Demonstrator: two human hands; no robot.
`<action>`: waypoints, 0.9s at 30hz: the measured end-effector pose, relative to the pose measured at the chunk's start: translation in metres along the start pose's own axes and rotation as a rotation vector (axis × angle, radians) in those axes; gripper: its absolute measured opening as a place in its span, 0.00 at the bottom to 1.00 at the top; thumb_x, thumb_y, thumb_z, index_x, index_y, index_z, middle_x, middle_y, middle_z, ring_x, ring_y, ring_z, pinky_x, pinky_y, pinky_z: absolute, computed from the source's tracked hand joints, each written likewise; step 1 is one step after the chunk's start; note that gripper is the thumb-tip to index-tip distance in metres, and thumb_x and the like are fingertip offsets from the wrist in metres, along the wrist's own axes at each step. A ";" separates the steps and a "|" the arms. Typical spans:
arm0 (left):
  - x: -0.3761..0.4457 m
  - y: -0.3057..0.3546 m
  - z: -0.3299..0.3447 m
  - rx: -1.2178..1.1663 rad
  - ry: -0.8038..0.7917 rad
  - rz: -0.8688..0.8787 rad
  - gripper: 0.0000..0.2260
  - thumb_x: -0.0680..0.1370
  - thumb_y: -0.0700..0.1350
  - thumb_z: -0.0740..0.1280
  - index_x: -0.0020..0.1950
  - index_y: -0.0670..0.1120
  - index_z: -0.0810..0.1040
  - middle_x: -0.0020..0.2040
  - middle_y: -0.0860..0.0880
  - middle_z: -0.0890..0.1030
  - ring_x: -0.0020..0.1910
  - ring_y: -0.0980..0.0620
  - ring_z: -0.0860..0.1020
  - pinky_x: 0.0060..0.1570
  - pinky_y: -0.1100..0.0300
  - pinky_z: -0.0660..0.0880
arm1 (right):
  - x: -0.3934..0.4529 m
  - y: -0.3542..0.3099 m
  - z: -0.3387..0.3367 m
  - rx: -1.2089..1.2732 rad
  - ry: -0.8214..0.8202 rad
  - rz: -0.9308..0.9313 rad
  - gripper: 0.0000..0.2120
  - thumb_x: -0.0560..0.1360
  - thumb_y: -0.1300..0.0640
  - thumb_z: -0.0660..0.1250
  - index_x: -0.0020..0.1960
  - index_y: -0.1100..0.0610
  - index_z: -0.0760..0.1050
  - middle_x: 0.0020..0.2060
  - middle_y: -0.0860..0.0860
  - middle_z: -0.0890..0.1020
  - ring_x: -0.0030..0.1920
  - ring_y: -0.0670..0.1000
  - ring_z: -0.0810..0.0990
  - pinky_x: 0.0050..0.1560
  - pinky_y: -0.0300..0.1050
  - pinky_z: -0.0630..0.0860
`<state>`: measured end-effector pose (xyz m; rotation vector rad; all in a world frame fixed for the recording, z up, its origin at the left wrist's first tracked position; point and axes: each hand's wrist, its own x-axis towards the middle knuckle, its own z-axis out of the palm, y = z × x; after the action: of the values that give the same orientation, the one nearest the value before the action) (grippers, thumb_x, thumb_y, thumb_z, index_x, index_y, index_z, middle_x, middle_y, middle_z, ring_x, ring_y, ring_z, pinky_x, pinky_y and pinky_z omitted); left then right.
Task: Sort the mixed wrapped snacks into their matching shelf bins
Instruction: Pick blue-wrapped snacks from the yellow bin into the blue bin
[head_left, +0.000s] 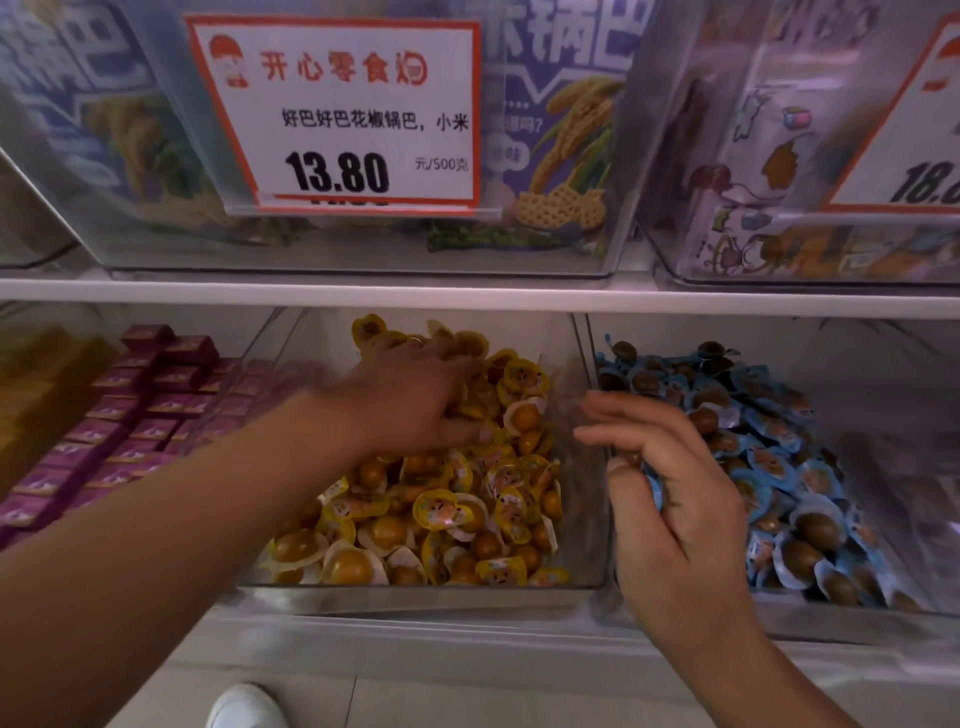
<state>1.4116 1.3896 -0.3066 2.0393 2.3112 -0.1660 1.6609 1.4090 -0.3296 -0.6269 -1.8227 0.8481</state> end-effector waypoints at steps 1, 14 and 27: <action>-0.012 0.011 -0.001 -0.016 0.045 0.086 0.37 0.72 0.75 0.57 0.77 0.61 0.59 0.77 0.49 0.64 0.74 0.44 0.67 0.71 0.42 0.61 | 0.000 0.000 0.000 -0.003 0.004 -0.002 0.13 0.75 0.67 0.61 0.50 0.57 0.82 0.58 0.48 0.80 0.63 0.46 0.78 0.62 0.39 0.74; -0.029 0.027 0.027 0.119 -0.421 0.402 0.55 0.63 0.66 0.75 0.77 0.66 0.40 0.79 0.60 0.41 0.79 0.46 0.51 0.70 0.39 0.62 | -0.001 0.001 0.000 -0.016 -0.014 -0.011 0.14 0.75 0.68 0.61 0.50 0.57 0.82 0.58 0.49 0.80 0.63 0.46 0.78 0.62 0.41 0.74; 0.030 -0.006 0.017 -0.006 0.093 0.199 0.22 0.76 0.60 0.67 0.69 0.58 0.72 0.63 0.48 0.75 0.62 0.46 0.73 0.52 0.53 0.72 | -0.001 0.005 -0.001 -0.062 -0.025 -0.044 0.14 0.74 0.69 0.62 0.49 0.56 0.82 0.58 0.50 0.80 0.64 0.47 0.77 0.61 0.34 0.71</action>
<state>1.4011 1.4164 -0.3262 2.3042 2.1363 -0.0561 1.6626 1.4113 -0.3334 -0.6159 -1.8847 0.7760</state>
